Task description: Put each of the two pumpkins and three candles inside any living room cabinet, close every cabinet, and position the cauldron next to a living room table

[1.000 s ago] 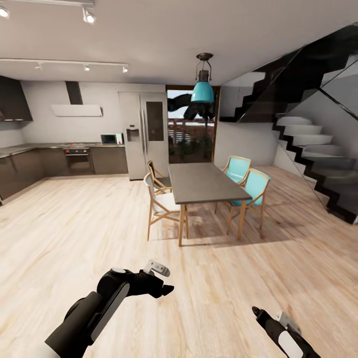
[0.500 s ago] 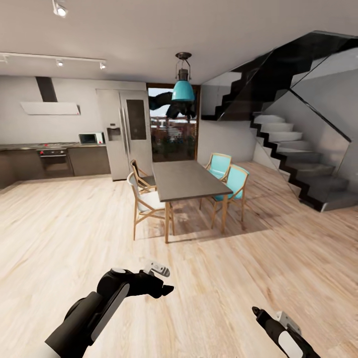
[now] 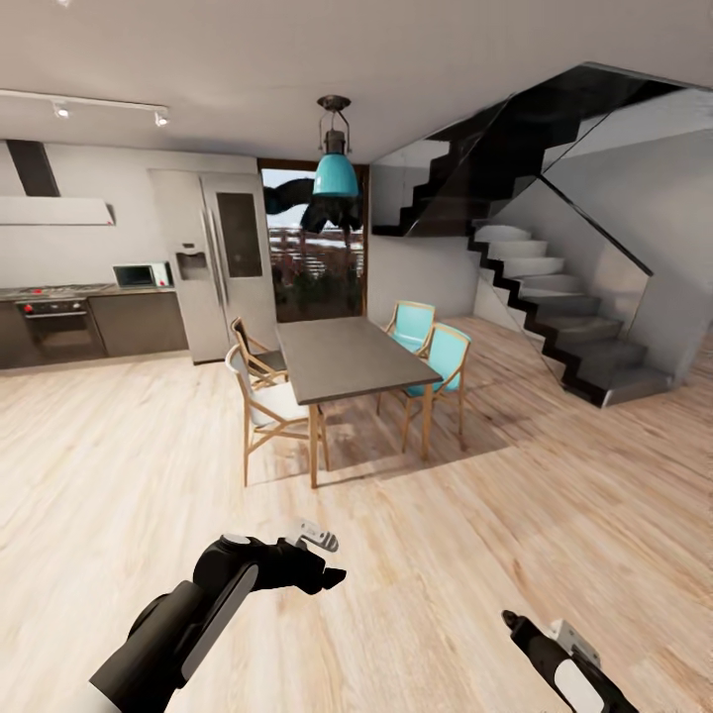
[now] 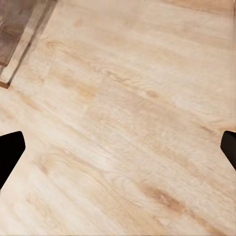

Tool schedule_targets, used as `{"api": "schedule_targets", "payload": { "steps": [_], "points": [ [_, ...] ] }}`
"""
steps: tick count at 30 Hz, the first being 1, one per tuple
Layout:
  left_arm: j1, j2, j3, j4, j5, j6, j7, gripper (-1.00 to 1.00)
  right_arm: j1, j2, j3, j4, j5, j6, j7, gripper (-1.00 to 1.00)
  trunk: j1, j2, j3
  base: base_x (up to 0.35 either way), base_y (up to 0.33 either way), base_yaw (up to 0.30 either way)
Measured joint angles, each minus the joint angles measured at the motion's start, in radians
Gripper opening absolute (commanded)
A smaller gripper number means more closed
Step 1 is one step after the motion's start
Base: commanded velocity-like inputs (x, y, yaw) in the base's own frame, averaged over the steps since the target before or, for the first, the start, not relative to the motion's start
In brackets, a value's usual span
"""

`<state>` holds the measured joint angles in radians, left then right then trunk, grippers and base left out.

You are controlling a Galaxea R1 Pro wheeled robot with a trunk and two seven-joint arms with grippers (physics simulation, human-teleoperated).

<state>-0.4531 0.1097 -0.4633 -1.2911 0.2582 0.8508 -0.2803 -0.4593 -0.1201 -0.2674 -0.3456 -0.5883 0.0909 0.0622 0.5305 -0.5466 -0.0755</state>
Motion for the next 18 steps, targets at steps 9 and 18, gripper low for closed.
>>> {"api": "schedule_targets", "payload": {
  "steps": [9,18],
  "points": [
    [0.0,0.0,-0.001,-0.001,0.0,-0.006,-0.001,1.0,0.0,-0.001,-0.002,0.016,0.001,0.0,0.0,1.0,0.0,0.0,-0.007,0.036,0.015,-0.194],
    [0.0,0.0,-0.001,0.0,0.0,-0.014,-0.001,1.0,0.0,0.0,-0.002,0.018,0.001,-0.001,0.001,1.0,0.0,0.0,-0.015,0.001,0.001,-0.235]
  ]
}}
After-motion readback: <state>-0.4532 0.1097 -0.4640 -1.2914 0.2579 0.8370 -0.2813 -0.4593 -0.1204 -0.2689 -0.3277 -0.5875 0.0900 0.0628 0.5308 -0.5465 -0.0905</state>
